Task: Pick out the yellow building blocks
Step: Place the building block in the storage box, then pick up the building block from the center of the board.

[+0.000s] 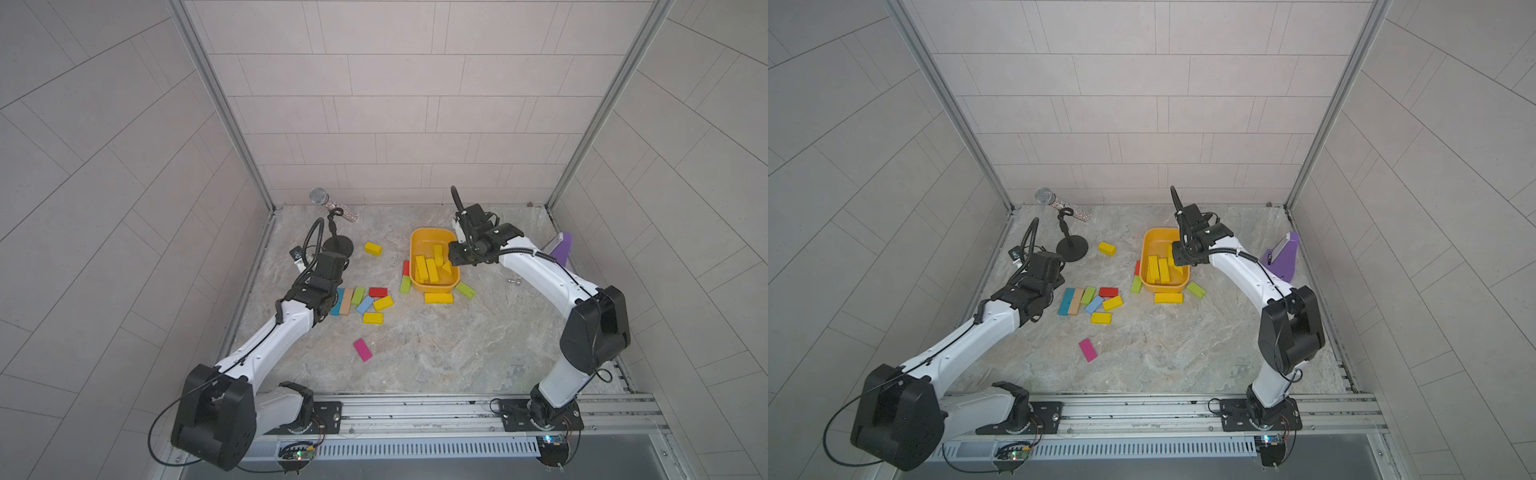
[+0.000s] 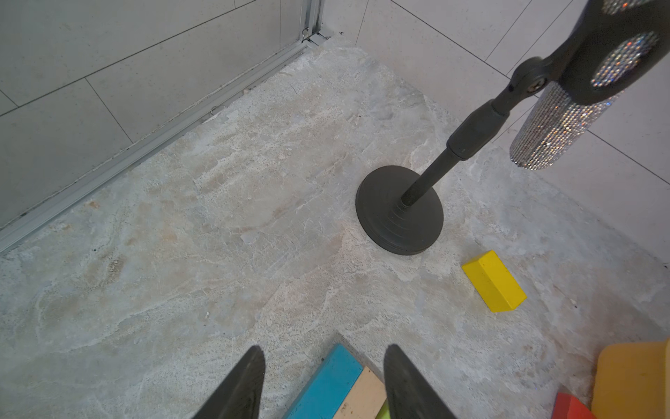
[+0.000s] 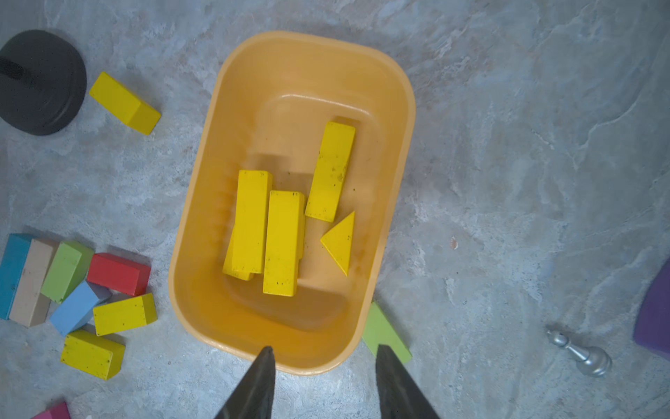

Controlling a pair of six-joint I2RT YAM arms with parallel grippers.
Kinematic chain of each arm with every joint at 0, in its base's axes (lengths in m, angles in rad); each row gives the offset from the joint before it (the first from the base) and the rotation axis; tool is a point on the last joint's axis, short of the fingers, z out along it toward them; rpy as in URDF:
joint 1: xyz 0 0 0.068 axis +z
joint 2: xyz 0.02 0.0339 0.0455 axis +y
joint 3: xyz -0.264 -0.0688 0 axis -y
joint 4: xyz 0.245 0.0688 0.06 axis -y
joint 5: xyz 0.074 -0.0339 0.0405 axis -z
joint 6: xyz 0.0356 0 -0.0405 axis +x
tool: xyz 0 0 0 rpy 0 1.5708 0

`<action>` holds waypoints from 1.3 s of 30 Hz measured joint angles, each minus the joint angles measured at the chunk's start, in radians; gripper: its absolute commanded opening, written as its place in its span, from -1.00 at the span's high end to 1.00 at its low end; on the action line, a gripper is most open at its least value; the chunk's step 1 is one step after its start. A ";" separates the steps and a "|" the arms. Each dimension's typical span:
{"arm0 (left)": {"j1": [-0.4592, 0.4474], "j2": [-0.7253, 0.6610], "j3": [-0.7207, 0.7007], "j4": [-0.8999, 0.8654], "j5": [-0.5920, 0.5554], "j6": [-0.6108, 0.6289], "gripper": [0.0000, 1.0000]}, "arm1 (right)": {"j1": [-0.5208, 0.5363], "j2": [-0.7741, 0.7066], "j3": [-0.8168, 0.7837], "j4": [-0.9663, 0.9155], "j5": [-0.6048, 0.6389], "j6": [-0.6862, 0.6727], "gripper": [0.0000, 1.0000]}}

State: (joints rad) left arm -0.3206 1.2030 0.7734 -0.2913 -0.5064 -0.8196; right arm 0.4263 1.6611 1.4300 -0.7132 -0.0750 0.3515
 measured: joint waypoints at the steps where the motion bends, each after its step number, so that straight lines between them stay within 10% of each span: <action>1: 0.000 0.002 0.000 0.003 0.003 0.000 -0.14 | 0.012 -0.012 -0.025 0.008 0.000 -0.003 0.06; 7: 0.000 0.012 0.000 0.009 0.016 0.000 -0.14 | 0.164 -0.052 -0.089 0.026 0.056 -0.055 -0.06; 11: 0.000 0.012 0.000 0.008 0.015 0.000 -0.14 | 0.265 -0.088 -0.088 0.061 0.153 -0.118 -0.60; 12: 0.000 0.012 0.000 0.008 0.015 0.001 -0.14 | 0.282 -0.105 -0.089 0.075 0.177 -0.137 -0.99; 22: 0.000 0.012 0.000 0.009 0.016 0.007 -0.13 | 0.278 -0.332 -0.246 0.334 0.457 -0.164 -0.99; 39: 0.000 0.008 0.000 0.010 0.077 0.054 -0.08 | 0.208 -0.074 -0.079 0.387 0.178 -0.247 -0.88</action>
State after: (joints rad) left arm -0.3206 1.2114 0.7734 -0.2810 -0.4290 -0.7658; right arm 0.6346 1.5867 1.3506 -0.3260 0.1032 0.1043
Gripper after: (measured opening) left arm 0.563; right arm 0.942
